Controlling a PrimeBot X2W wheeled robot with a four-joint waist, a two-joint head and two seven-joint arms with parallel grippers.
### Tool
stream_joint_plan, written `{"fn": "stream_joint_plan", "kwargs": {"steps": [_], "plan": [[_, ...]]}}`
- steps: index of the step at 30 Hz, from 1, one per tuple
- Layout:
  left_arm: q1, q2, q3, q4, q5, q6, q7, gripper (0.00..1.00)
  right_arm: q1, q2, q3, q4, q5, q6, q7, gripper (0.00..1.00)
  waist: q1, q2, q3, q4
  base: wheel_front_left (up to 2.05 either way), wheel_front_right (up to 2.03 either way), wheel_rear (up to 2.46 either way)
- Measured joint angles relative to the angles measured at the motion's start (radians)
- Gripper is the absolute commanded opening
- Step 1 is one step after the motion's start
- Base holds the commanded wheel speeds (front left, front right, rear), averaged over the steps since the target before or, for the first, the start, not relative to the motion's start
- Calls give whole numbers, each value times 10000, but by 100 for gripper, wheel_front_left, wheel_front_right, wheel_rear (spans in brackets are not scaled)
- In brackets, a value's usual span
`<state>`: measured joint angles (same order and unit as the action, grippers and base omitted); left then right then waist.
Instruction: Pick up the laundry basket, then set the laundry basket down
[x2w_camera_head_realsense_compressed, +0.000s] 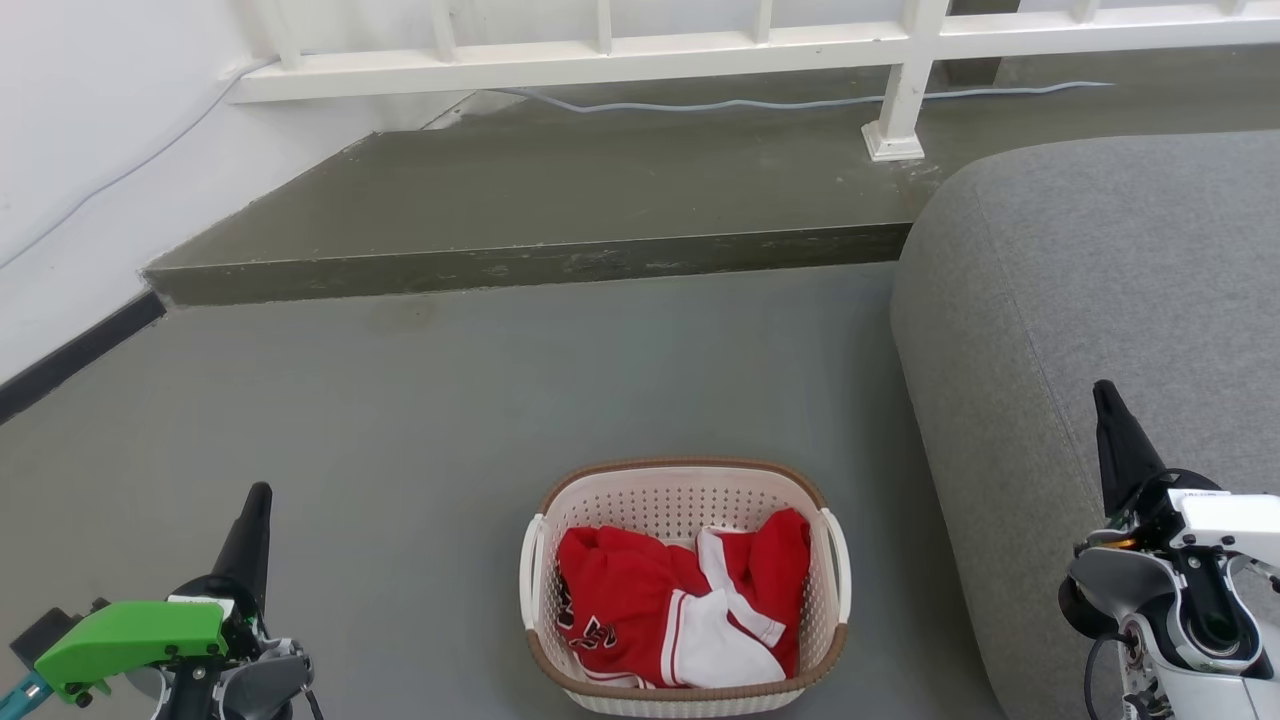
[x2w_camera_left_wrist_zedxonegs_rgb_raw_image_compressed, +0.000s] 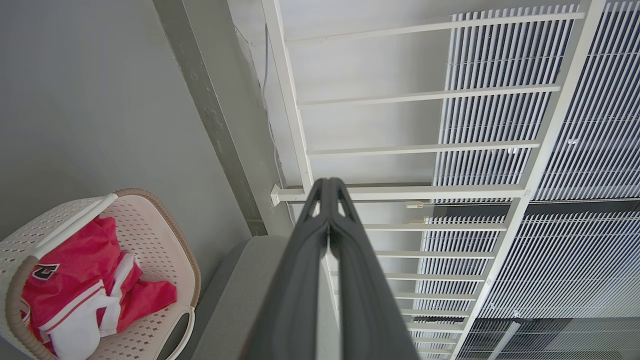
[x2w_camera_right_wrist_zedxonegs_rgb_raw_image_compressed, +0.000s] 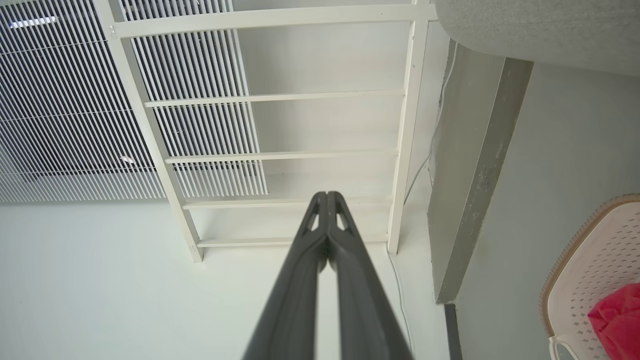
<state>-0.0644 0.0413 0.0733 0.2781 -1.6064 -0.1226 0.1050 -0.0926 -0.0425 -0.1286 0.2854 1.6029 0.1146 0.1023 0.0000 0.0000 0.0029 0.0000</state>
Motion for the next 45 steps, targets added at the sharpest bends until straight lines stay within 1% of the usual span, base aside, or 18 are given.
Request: {"fn": "stream_joint_plan", "kwargs": {"steps": [45], "plan": [[0,-2,8,-8,0,0,0,0,1,6,-2,-25,0,0,0,0,0,0,1,0,0,0,0]]}}
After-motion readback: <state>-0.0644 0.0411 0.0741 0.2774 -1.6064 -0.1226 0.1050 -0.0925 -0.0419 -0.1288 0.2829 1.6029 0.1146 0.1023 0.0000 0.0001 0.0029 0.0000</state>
